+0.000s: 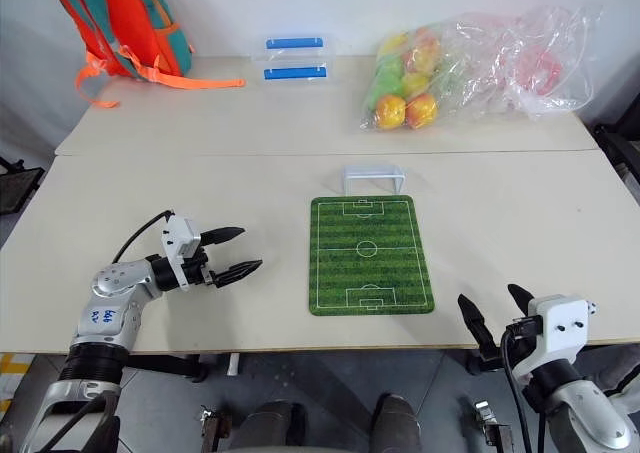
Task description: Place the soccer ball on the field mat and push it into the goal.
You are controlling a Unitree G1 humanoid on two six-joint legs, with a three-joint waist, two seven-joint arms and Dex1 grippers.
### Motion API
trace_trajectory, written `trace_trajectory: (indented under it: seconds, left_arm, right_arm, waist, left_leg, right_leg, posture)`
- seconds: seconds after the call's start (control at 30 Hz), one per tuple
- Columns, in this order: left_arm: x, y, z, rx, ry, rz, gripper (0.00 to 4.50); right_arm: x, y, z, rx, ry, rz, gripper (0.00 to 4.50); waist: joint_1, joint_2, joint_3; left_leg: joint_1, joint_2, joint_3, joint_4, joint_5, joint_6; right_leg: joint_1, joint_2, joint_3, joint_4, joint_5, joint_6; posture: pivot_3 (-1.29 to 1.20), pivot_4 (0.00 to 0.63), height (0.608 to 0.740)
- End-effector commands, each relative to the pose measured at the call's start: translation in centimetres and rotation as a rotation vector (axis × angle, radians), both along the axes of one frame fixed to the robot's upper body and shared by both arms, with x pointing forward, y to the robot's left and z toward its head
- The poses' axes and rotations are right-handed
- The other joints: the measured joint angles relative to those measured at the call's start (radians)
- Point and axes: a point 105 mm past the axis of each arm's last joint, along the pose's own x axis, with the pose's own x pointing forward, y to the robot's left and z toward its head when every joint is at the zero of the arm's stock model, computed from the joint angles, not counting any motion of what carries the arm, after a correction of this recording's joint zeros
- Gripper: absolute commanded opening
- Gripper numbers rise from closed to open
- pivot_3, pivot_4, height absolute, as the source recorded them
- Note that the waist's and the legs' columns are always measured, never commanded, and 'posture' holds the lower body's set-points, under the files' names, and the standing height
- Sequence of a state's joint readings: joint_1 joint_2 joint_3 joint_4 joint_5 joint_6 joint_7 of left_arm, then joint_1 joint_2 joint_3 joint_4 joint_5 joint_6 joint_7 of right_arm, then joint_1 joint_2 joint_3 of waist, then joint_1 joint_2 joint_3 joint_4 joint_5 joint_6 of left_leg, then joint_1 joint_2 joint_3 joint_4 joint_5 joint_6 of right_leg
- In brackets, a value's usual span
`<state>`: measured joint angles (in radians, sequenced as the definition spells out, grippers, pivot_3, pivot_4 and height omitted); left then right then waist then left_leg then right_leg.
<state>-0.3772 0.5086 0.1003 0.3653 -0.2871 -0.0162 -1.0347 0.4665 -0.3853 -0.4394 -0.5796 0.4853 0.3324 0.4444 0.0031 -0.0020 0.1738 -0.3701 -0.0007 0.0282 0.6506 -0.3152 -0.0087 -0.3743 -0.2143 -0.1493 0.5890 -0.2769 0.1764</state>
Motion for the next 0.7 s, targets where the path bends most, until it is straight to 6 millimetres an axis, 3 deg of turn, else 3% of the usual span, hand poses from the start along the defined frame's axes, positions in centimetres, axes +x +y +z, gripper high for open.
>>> trace_trajectory:
  seconds: [0.03,0.3,0.57,0.7]
  left_arm:
    - [-0.1,-0.3,0.6,0.008,-0.037,-0.031,4.50]
    - [0.8,-0.6,0.6,-0.006,0.022,-0.007,4.50]
    - [0.8,-2.1,0.6,-0.013,0.041,-0.092,4.50]
    - [1.5,-2.9,0.5,-0.023,0.029,-0.102,4.50]
  right_arm:
    - [0.1,-0.2,1.1,-0.019,-0.036,-0.007,4.48]
    - [0.1,1.2,3.3,-0.043,-0.079,0.005,4.48]
    - [-0.4,1.1,7.1,-0.088,-0.145,-0.025,4.48]
    - [-0.7,1.3,7.7,-0.098,-0.144,-0.022,4.48]
  waist:
    - [0.000,0.000,0.000]
    - [0.001,0.000,0.000]
    - [0.010,0.000,0.000]
    - [0.020,0.000,0.000]
  left_leg:
    - [0.000,0.000,0.000,0.000,0.000,0.000]
    - [0.000,0.000,0.000,0.000,0.000,0.000]
    - [0.000,0.000,0.000,0.000,0.000,0.000]
    - [0.000,0.000,0.000,0.001,0.000,0.000]
  right_leg:
    - [0.000,0.000,0.000,0.000,0.000,0.000]
    - [0.000,0.000,0.000,0.000,0.000,0.000]
    - [0.000,0.000,0.000,0.000,0.000,0.000]
    - [0.000,0.000,0.000,0.000,0.000,0.000]
  posture:
    - [0.00,0.150,0.740]
    - [0.00,0.150,0.740]
    - [0.00,0.150,0.740]
    - [0.00,0.150,0.740]
